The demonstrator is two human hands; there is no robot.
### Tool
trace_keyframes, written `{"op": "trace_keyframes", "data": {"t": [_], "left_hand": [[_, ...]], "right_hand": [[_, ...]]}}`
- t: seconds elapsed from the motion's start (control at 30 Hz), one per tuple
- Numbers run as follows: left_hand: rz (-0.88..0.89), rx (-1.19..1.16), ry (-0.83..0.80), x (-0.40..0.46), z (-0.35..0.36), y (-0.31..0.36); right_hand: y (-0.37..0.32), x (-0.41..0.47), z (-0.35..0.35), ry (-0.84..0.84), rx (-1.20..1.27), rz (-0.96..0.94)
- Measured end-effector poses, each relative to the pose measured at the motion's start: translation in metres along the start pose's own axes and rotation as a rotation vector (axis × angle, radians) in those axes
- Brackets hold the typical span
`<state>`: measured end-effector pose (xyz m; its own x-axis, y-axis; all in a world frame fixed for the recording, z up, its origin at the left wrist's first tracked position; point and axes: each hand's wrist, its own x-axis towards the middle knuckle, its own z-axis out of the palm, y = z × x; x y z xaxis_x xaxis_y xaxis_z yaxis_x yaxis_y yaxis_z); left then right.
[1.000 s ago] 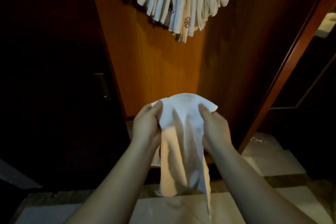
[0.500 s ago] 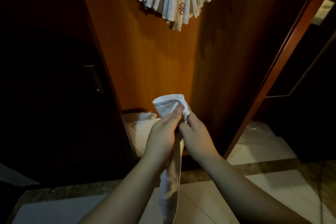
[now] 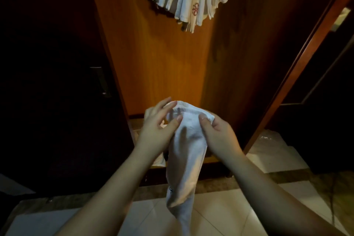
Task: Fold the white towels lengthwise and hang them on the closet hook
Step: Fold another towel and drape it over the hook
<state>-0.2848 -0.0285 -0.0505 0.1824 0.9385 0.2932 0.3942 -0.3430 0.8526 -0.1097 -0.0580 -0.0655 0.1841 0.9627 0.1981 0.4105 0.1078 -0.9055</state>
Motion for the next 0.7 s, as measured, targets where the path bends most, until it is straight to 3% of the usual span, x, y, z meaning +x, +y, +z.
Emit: {"op": "trace_keyframes", "data": {"t": [0.17, 0.3, 0.4, 0.57, 0.7], "left_hand": [[0.161, 0.581, -0.264, 0.025, -0.026, -0.046], [0.348, 0.96, -0.315, 0.048, -0.055, -0.048], [0.457, 1.058, -0.324, 0.065, -0.067, -0.032], [0.369, 1.002, -0.235, 0.081, -0.073, -0.003], [0.407, 1.181, -0.141, 0.091, -0.061, 0.007]], "right_hand": [[-0.006, 0.019, -0.034, -0.078, -0.034, -0.023], [-0.01, 0.036, -0.061, -0.222, -0.267, -0.088], [-0.01, 0.05, -0.074, -0.275, -0.436, -0.129], [-0.017, 0.07, -0.096, -0.339, -0.641, -0.145], [-0.019, 0.089, -0.096, -0.361, -0.912, -0.183]]}}
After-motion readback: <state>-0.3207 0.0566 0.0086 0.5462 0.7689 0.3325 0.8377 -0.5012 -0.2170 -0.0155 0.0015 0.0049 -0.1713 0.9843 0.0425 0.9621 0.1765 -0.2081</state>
